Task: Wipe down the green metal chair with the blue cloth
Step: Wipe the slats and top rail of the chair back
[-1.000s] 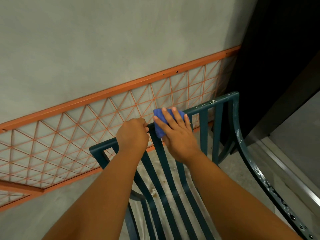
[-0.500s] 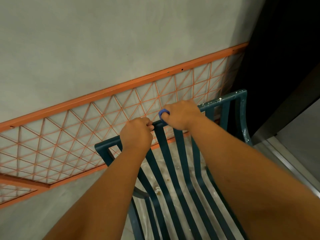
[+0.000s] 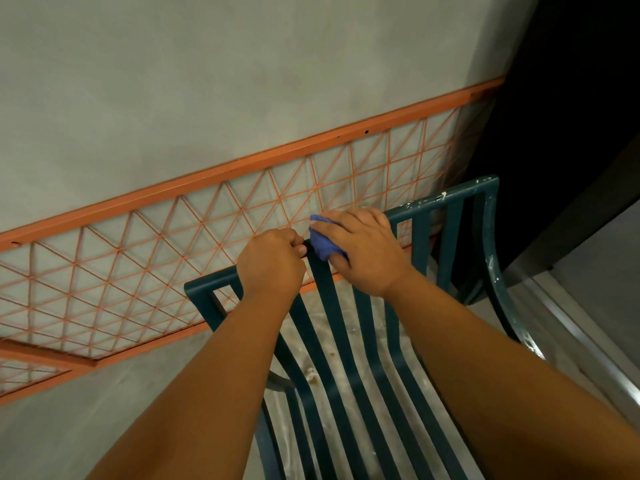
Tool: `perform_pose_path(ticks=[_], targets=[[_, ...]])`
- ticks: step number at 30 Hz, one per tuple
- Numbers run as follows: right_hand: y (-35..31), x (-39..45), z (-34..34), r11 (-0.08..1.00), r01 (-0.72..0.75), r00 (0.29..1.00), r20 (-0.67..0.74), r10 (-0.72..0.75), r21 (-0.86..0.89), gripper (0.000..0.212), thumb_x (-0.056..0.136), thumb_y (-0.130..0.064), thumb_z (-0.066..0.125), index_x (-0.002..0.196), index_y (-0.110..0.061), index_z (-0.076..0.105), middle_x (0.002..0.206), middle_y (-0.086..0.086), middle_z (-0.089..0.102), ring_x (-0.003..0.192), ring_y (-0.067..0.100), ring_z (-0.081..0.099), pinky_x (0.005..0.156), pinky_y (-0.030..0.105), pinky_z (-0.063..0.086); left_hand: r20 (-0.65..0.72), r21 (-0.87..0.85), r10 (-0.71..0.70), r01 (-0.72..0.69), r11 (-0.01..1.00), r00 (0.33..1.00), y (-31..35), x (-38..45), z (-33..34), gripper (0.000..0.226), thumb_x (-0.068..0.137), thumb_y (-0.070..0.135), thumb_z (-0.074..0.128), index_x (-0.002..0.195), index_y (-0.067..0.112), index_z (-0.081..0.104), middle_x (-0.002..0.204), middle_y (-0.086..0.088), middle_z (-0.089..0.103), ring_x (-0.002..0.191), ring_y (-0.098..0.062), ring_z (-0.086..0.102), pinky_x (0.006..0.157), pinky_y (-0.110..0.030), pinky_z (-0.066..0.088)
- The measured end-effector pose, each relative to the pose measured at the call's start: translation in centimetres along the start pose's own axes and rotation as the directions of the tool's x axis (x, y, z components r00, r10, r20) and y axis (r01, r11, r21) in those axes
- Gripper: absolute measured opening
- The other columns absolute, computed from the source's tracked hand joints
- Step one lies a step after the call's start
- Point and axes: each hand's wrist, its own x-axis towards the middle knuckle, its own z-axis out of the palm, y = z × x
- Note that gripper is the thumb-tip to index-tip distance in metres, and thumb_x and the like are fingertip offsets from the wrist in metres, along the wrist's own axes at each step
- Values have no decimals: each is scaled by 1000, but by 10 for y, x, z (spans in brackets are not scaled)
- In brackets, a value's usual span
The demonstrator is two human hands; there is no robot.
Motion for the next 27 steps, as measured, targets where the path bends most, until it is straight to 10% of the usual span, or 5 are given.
perform_pose_path(ticks=[8, 14, 21, 27], targets=[[-35, 15, 3, 900, -437, 900, -12, 437, 15, 43, 91, -35, 38, 127, -22, 55, 132, 0, 54, 127, 25, 39, 117, 49, 8, -14, -22, -22, 22, 1000, 1000, 1, -2, 0, 15, 91, 20, 61, 94, 25, 74, 87, 1, 71, 76, -17, 60, 60, -25, 38], [-28, -26, 10, 986, -155, 988, -11, 156, 63, 54, 92, -25, 42, 146, -26, 36, 152, 0, 35, 143, 23, 22, 120, 44, 4, -17, -14, 5, -5, 1000, 1000, 0, -4, 0, 17, 91, 18, 59, 93, 24, 75, 87, 0, 72, 77, -21, 62, 60, -26, 39], [-30, 9, 0, 867, -499, 866, -49, 498, -1, 46, 95, -29, 41, 139, -17, 46, 145, 4, 43, 143, 28, 21, 119, 50, -3, -18, -28, -32, 31, 999, 999, 3, -4, 1, 16, 92, 20, 59, 100, 23, 73, 96, 3, 72, 79, -14, 60, 60, -23, 37], [-23, -22, 3, 980, -191, 980, -43, 193, 53, 53, 87, -23, 39, 140, -21, 47, 148, 0, 44, 142, 24, 29, 119, 45, 0, -14, -10, -17, 17, 1000, 1000, 0, -3, 1, 15, 92, 20, 59, 96, 24, 74, 87, 0, 71, 68, -11, 50, 53, -23, 31]])
